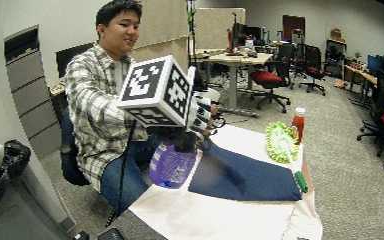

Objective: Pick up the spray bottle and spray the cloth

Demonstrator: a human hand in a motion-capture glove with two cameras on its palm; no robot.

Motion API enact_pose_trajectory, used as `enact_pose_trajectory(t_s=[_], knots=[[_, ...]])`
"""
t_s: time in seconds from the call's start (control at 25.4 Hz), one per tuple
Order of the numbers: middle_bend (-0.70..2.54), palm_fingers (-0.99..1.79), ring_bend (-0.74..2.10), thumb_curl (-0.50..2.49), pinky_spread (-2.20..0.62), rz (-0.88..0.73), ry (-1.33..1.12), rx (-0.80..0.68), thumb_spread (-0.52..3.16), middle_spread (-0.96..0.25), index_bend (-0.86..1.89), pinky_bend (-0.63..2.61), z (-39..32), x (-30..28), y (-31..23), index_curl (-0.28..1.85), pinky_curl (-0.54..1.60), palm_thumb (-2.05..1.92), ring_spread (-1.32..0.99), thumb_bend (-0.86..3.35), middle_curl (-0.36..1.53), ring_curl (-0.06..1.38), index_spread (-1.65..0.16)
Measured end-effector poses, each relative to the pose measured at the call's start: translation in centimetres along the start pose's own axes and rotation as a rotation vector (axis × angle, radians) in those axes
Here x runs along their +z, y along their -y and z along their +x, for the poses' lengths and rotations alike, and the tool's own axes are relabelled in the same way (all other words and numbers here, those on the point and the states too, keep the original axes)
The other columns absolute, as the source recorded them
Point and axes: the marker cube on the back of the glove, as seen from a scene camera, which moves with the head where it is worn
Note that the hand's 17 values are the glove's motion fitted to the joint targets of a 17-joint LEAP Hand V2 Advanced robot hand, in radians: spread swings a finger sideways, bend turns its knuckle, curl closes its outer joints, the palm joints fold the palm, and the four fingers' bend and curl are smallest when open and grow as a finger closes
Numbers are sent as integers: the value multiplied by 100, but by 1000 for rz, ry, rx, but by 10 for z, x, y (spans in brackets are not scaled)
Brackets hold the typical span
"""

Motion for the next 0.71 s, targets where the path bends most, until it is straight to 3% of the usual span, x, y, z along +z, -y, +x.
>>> enact_pose_trajectory(t_s=[0.71], knots=[[57, 129, 59, 77, -11, -284, -328, 49, 6, -16, 26, 35, -18, 68, 7, 60, 41, 107, -21, -3, 56, 49, -28]])
